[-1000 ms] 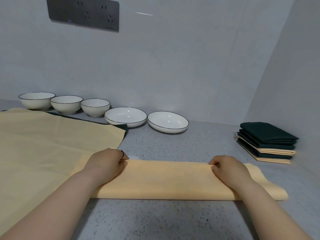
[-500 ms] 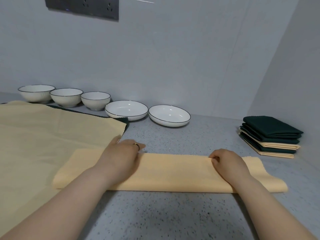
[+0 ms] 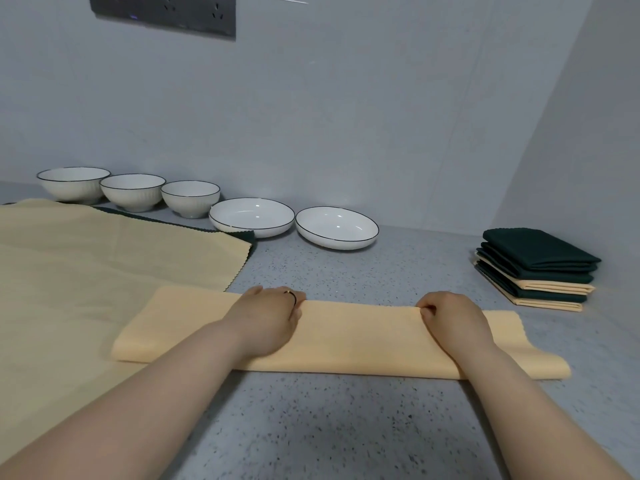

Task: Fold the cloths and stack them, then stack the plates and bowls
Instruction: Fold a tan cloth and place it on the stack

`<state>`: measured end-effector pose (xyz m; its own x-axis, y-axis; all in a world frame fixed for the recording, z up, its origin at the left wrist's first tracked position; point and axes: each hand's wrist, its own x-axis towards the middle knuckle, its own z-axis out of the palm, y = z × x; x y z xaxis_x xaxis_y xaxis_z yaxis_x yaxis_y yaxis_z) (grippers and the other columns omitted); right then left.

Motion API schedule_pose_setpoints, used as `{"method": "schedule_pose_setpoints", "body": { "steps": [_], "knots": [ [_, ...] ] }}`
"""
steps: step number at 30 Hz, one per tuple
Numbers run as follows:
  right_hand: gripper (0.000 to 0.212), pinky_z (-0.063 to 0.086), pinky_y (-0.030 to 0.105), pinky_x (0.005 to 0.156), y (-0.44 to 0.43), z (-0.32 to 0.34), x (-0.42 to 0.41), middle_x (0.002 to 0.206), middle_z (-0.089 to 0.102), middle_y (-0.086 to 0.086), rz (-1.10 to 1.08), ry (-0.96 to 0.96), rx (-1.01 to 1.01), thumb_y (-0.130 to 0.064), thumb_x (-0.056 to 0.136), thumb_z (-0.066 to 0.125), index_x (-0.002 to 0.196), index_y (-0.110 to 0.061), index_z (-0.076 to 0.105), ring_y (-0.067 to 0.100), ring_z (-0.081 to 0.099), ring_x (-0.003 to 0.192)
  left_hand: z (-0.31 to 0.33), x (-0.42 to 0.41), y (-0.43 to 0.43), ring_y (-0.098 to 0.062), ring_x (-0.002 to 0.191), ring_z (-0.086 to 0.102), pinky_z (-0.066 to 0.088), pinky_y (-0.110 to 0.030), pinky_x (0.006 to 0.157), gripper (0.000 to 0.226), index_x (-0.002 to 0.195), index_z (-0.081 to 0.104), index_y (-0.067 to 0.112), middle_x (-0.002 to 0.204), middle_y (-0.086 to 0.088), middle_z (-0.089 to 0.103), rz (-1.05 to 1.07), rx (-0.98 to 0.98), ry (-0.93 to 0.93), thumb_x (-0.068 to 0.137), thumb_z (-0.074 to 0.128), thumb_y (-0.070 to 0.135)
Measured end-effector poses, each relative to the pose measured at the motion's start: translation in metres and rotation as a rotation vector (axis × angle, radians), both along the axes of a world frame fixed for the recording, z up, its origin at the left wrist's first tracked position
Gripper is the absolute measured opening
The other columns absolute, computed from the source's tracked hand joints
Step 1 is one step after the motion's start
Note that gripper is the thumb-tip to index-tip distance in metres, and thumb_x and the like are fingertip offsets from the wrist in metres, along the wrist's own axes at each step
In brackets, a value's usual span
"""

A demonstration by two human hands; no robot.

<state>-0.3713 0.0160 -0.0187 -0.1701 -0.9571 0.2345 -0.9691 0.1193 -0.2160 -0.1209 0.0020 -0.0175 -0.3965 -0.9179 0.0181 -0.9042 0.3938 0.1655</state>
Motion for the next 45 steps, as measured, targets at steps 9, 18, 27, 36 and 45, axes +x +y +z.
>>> {"method": "schedule_pose_setpoints", "body": {
  "steps": [9,18,27,36,45],
  "knots": [
    [0.03,0.035,0.025,0.094,-0.004,-0.003,-0.006,0.114,0.066,0.003,0.036,0.051,-0.006,-0.01,0.094,0.041,0.109,-0.015,0.066,0.023,0.056,0.107,0.004,-0.014,-0.017,-0.016,0.113,0.052,0.039,-0.024,0.086,0.025,0.113,0.06,0.021,0.122,0.005,0.058,0.149,-0.086,0.009,0.095,0.042,0.021],
    [0.033,0.028,0.024,0.093,-0.007,-0.007,-0.009,0.117,0.063,0.001,0.033,0.103,-0.016,-0.01,0.094,0.037,0.111,-0.017,0.065,0.02,0.055,0.108,0.014,-0.022,-0.013,-0.019,0.116,0.051,0.033,-0.024,0.09,0.033,0.124,0.052,0.025,0.127,0.001,0.057,0.168,-0.106,-0.067,0.096,0.035,0.02],
    [0.034,0.029,0.024,0.095,-0.009,-0.015,-0.008,0.124,0.057,0.008,0.056,0.088,-0.006,-0.007,0.095,0.036,0.119,-0.012,0.059,0.024,0.048,0.118,-0.009,-0.045,0.02,-0.011,0.145,-0.004,-0.004,-0.033,0.117,0.053,0.149,0.002,0.013,0.158,0.0,-0.004,0.091,0.117,-0.099,0.101,0.013,0.033],
    [0.046,0.0,0.023,0.115,0.025,-0.013,0.083,0.157,0.008,0.004,0.476,0.055,0.235,-0.024,0.101,0.024,0.146,-0.015,0.021,0.014,0.007,0.144,-0.014,-0.042,0.023,-0.01,0.145,-0.003,-0.003,-0.031,0.117,0.051,0.149,0.005,0.014,0.158,0.0,-0.003,0.085,0.078,-0.023,0.101,0.014,0.029],
    [0.06,-0.007,0.033,0.116,0.03,-0.009,0.047,0.157,-0.008,-0.003,0.3,0.102,0.409,-0.051,0.097,0.021,0.148,-0.026,0.003,0.012,-0.008,0.145,-0.013,-0.026,0.029,-0.012,0.144,-0.011,-0.006,-0.035,0.117,0.058,0.149,-0.001,0.023,0.157,0.001,-0.011,0.087,0.126,-0.091,0.098,0.012,0.047]
  ]
}}
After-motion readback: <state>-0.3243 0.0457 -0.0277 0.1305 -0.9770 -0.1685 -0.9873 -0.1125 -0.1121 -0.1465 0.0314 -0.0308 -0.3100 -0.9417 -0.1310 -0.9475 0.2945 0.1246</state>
